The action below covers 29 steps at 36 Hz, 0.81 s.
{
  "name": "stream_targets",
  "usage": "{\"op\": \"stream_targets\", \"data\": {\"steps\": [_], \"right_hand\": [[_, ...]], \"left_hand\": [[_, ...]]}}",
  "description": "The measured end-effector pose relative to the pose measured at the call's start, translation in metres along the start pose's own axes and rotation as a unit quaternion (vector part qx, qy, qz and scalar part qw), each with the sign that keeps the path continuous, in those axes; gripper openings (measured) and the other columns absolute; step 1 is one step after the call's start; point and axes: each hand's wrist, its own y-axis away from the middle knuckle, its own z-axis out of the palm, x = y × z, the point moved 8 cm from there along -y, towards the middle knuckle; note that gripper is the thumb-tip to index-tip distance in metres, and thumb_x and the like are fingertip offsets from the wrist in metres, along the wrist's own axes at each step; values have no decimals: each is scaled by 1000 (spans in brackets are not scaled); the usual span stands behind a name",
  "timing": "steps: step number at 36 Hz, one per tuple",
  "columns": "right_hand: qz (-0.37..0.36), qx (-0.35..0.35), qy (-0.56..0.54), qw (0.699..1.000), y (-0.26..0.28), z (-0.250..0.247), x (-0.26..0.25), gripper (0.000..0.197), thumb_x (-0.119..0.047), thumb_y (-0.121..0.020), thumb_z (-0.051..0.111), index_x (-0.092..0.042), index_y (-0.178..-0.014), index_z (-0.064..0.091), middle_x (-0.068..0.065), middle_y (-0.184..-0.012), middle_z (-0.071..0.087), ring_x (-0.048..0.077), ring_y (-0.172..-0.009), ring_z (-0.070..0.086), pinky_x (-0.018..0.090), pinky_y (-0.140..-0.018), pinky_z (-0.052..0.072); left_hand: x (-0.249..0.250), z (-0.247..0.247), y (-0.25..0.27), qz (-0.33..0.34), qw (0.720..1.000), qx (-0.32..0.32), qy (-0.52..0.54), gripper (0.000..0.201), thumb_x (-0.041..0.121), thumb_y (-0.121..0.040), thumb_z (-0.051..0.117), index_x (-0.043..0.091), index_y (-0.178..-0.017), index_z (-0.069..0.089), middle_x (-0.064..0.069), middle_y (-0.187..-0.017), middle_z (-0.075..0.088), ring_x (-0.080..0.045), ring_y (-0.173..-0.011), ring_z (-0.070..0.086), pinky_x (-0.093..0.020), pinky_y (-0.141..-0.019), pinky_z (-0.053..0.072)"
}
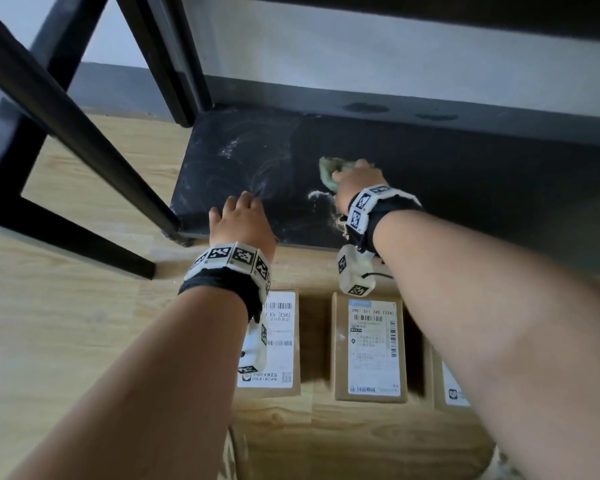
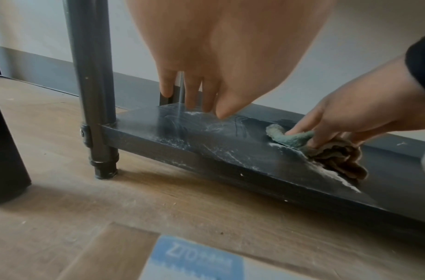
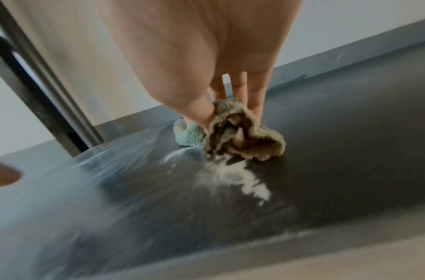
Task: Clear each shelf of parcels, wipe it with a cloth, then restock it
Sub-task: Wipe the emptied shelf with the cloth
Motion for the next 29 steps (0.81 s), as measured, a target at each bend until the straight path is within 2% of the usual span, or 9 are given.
{"op": "stream_targets", "data": {"steps": [3, 7, 10, 12, 14, 16, 19, 25, 29], "right_hand": [[-23, 13, -79, 997, 11, 5, -15, 42, -22, -95, 48, -21, -137, 51, 14, -139, 44, 35, -124, 45, 40, -96, 42], [61, -48, -220, 972, 17, 17, -24, 59, -40, -86, 66, -16, -136, 46, 11, -133, 49, 32, -116, 56, 36, -93, 47], [15, -57, -238, 969, 26, 19, -29, 34, -33, -83, 69, -22, -115, 68, 0, -117, 65, 22, -100, 64, 34, -93, 50], [-20, -26, -200, 979, 32, 15, -20, 23, -19, -88, 60, -30, -104, 74, -12, -105, 62, 14, -92, 60, 25, -87, 47], [-6, 30, -191, 981, 35, 6, 2, 27, -16, -88, 58, -31, -107, 72, -5, -110, 59, 18, -99, 60, 26, -85, 46], [50, 63, -178, 981, 33, 1, 30, 30, -20, -89, 57, -28, -117, 67, 6, -124, 54, 28, -113, 56, 32, -94, 47], [120, -13, -99, 988, 34, 17, 59, 43, -25, -90, 54, -23, -134, 55, 12, -139, 42, 34, -124, 48, 38, -101, 44], [103, -27, -60, 993, 42, 28, 41, 41, -18, -92, 51, -17, -133, 55, 15, -133, 41, 36, -114, 53, 36, -90, 47], [71, -26, -129, 989, 48, 31, 8, 32, -19, -94, 51, -12, -125, 59, 13, -130, 49, 33, -117, 54, 37, -100, 46]], "left_hand": [[-1, -1, 0, -2, 1000, -1, -4, 62, 10, -92, 43, 14, -150, 21, 0, -157, 19, -21, -144, 16, -45, -118, 15], [2, 1, 4, 0, 1000, -7, 1, 61, 9, -91, 42, 14, -149, 23, 0, -157, 20, -21, -144, 17, -45, -117, 17], [5, 3, 10, 7, 1000, -4, 0, 61, 8, -90, 40, 14, -149, 25, 0, -157, 20, -21, -144, 17, -46, -117, 16], [8, 4, 15, 13, 1000, -4, -5, 61, 7, -89, 38, 15, -148, 26, 0, -157, 19, -21, -144, 17, -46, -117, 16], [9, 6, 19, 16, 1000, -9, -7, 60, 6, -90, 38, 14, -148, 26, -1, -158, 19, -21, -144, 16, -46, -117, 15], [10, 8, 21, 17, 1000, -13, -7, 59, 6, -90, 38, 14, -147, 27, -1, -158, 18, -21, -144, 16, -46, -118, 14], [11, 11, 22, 19, 1000, -20, -5, 59, 5, -90, 37, 14, -148, 26, -1, -158, 16, -21, -145, 14, -45, -118, 13], [11, 16, 20, 6, 999, -31, 9, 60, 5, -91, 37, 15, -149, 24, 0, -159, 15, -21, -146, 13, -45, -119, 11], [8, 14, 19, 1, 999, -28, 15, 59, 6, -92, 39, 15, -148, 26, -1, -158, 16, -21, -145, 13, -45, -119, 11]]}}
